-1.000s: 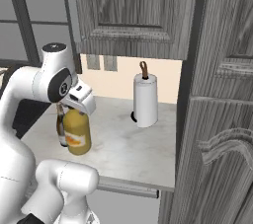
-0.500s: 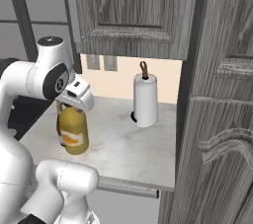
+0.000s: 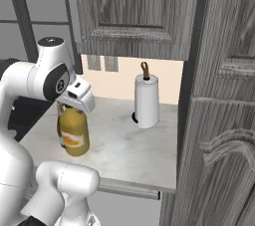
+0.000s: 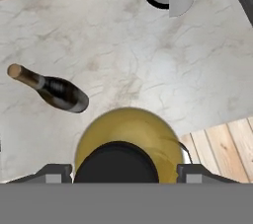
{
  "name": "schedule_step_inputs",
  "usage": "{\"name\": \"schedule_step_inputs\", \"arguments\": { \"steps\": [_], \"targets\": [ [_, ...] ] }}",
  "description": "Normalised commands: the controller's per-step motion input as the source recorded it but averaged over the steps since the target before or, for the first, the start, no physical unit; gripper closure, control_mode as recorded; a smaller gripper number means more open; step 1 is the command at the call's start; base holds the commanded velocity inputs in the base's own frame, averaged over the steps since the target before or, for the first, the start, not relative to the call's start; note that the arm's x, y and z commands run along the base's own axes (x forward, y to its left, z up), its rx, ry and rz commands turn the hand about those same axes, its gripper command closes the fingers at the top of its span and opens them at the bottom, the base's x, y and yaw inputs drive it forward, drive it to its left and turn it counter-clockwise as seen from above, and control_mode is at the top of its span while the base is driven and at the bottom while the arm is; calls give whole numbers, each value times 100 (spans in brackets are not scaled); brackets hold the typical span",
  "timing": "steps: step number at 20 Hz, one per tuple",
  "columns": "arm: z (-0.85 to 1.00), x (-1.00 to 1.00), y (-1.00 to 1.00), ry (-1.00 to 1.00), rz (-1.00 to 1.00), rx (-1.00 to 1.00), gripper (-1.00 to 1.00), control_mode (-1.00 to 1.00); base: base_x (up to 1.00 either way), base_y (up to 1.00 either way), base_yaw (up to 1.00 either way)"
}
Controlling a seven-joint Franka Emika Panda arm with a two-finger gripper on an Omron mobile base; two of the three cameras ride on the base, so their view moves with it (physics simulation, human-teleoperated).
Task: There is a wine glass and glass cup on the dining counter. Place the wine bottle next to the wine glass and the juice bottle next to the glass cup.
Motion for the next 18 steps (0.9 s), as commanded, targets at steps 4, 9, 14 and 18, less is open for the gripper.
{"name": "schedule_step_inputs", "arguments": {
  "steps": [4,9,14,18],
  "targets": [
    [0,0,0,0,0,0,100,100,-44,5,0],
    [0,0,0,0,0,0,100,100,-41,10,32],
    [0,0,0,0,0,0,100,100,-22,8,80],
    [0,0,0,0,0,0,100,100,-5,3,100]
  ]
}}
